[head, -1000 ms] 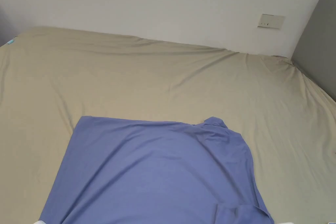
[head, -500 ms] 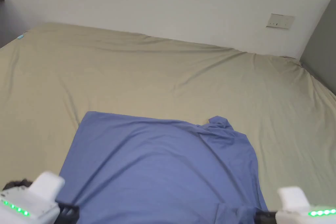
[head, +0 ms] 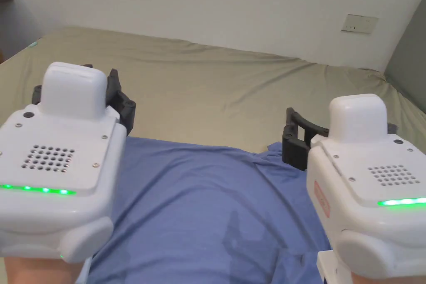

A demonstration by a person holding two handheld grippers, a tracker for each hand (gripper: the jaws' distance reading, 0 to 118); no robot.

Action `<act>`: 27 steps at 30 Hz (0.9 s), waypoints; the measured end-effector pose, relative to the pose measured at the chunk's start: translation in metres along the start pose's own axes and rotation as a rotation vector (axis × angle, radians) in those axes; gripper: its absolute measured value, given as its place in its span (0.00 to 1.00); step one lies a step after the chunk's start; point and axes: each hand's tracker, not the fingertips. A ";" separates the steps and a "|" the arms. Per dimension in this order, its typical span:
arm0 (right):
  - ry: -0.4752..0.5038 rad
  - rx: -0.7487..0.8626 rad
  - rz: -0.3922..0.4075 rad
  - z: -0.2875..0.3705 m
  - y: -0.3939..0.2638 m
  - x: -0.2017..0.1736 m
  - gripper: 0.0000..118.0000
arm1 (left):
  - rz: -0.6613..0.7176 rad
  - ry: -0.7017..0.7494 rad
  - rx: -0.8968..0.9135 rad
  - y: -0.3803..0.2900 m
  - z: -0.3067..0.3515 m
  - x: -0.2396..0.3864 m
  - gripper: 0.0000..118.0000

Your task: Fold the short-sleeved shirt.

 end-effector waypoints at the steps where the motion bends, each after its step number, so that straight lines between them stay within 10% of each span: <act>1: -0.004 0.009 0.017 0.001 0.000 -0.006 0.06 | -0.007 0.001 -0.003 0.000 0.002 0.004 0.11; 23: -0.006 -0.133 0.045 0.003 -0.045 0.021 0.02 | 0.026 -0.234 -0.464 -0.123 -0.013 -0.024 0.00; 24: -0.009 -0.147 0.044 0.003 -0.051 0.024 0.02 | 0.012 -0.211 -0.527 -0.143 -0.012 -0.029 0.09; 27: -0.025 -0.204 0.022 0.004 -0.067 0.033 0.02 | -0.016 -0.173 -0.758 -0.201 -0.006 -0.047 0.80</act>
